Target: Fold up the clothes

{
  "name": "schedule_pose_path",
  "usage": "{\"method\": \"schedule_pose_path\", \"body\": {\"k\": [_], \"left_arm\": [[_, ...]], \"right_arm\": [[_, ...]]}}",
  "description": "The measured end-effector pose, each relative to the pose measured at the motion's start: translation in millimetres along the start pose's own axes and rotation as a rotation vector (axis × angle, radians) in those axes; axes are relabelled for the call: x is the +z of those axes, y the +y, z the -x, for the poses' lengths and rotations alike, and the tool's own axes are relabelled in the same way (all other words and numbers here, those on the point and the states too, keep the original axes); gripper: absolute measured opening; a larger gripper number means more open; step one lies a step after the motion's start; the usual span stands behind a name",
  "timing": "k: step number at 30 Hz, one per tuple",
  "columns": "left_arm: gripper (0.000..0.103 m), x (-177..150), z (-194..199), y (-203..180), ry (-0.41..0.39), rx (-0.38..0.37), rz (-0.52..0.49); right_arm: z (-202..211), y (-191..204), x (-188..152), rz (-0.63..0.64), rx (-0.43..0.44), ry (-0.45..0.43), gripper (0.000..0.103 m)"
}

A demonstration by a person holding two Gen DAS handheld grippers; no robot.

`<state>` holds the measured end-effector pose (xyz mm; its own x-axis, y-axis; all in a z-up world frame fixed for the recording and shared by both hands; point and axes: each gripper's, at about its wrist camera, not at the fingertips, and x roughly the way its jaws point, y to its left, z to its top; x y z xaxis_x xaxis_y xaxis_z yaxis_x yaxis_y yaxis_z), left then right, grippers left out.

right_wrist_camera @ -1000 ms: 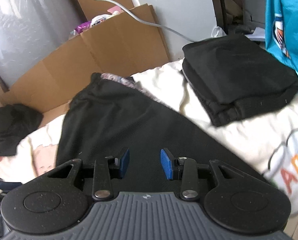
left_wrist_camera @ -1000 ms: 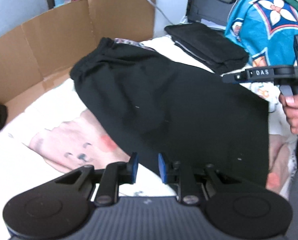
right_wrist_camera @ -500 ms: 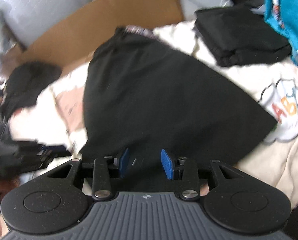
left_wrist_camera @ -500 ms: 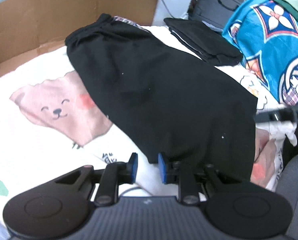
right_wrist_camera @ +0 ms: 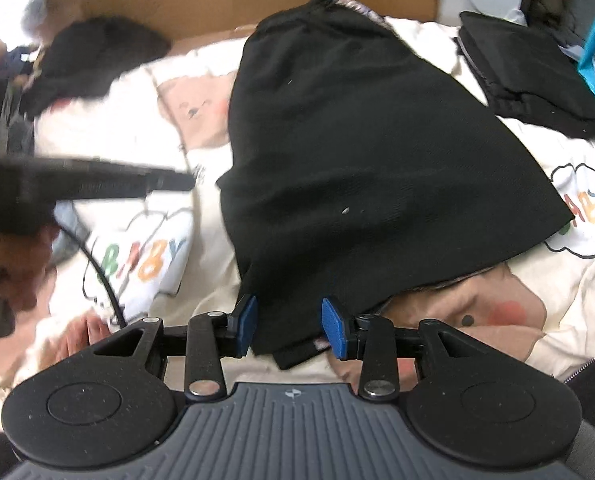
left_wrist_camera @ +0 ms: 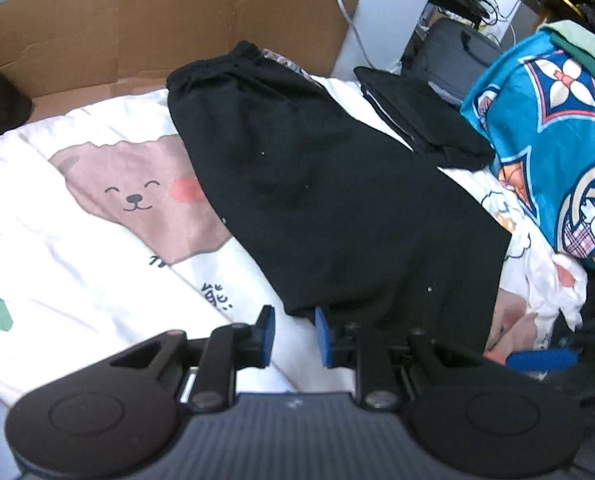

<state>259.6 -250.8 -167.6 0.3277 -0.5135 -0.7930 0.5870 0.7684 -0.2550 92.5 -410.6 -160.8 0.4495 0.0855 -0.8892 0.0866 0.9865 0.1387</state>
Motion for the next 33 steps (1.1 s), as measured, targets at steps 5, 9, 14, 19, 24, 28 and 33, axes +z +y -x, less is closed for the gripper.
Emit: {"method": "schedule_pose_path", "body": {"k": [5, 9, 14, 19, 24, 28, 33], "left_arm": [[0.023, -6.0, 7.4, 5.9, -0.02, 0.01, 0.003], [0.023, -12.6, 11.8, 16.3, -0.03, 0.03, 0.021], [0.023, -29.1, 22.4, 34.5, -0.05, 0.024, 0.096], [0.023, -29.6, 22.3, 35.5, -0.056, 0.018, 0.109], [0.023, -26.0, 21.6, 28.6, -0.065, 0.005, 0.086], [0.023, -27.9, 14.3, 25.1, -0.051, -0.005, 0.085], [0.023, -31.7, 11.1, 24.4, -0.036, -0.009, 0.086]], "right_arm": [[-13.8, 19.2, -5.1, 0.046, -0.036, 0.022, 0.043], [-29.9, 32.4, -7.6, 0.082, -0.043, 0.056, 0.043], [-48.1, 45.5, -14.8, 0.154, -0.103, 0.108, 0.043], [-46.1, 43.9, -14.0, 0.158, -0.135, 0.1, 0.017], [-31.3, 35.8, -7.6, 0.158, -0.115, 0.094, 0.003], [-22.0, 26.9, -2.6, 0.199, -0.134, 0.098, 0.003], [-15.1, 22.6, -0.1, 0.251, -0.17, 0.117, 0.002]]}}
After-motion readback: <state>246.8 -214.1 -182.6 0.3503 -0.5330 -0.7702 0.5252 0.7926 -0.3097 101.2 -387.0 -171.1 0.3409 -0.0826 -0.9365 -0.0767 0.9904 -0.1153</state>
